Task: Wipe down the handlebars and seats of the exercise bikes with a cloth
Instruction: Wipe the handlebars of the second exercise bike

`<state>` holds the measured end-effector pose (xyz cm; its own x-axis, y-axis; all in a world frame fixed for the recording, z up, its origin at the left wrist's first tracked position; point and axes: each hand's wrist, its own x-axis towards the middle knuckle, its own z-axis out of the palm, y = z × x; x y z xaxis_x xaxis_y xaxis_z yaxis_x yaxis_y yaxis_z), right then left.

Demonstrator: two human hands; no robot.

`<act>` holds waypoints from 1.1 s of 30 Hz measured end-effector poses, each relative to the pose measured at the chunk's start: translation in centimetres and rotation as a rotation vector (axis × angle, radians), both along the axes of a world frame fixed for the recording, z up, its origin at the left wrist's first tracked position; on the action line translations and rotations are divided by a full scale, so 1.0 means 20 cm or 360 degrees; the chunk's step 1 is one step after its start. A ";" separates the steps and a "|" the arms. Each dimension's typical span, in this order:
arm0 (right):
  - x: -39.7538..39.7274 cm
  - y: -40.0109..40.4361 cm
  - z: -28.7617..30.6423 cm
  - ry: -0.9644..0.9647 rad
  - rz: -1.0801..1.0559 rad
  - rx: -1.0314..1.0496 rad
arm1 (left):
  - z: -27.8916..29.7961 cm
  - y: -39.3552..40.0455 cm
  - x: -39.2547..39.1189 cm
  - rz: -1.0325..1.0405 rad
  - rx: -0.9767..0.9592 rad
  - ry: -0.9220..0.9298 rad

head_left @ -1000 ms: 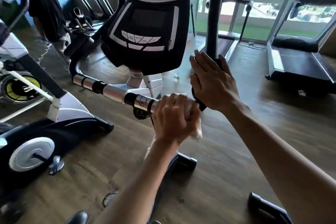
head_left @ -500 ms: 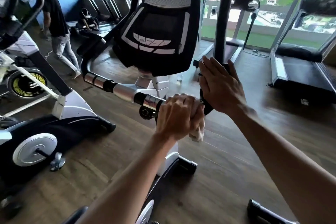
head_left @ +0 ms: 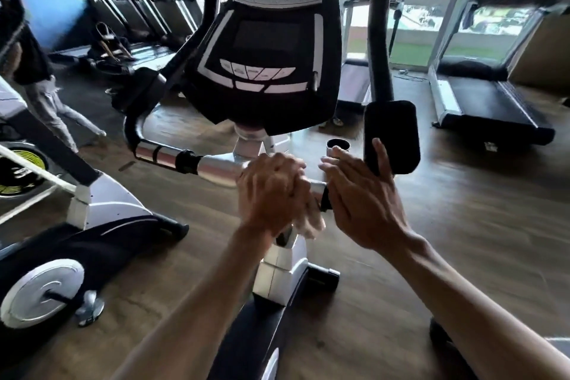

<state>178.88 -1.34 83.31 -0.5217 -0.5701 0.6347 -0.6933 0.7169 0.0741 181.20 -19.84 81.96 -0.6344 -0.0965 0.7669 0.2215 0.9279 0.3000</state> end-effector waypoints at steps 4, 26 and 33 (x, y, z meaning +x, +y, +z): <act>-0.01 0.00 0.00 0.0026 -0.0054 0.0037 | 0.06 -0.01 0.01 -0.0287 -0.0375 -0.0099; 0.07 -0.12 -0.03 0.0115 -0.0240 0.0215 | 0.01 -0.21 -0.01 0.0065 -0.0023 0.0091; 0.04 -0.09 0.00 0.0097 -0.0125 0.0329 | -0.02 -0.22 0.02 -0.0178 -0.0281 0.0149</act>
<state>179.60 -3.18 83.37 -0.5341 -0.6503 0.5402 -0.6255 0.7338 0.2649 181.66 -24.27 81.55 -0.5586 0.1117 0.8219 0.3454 0.9322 0.1081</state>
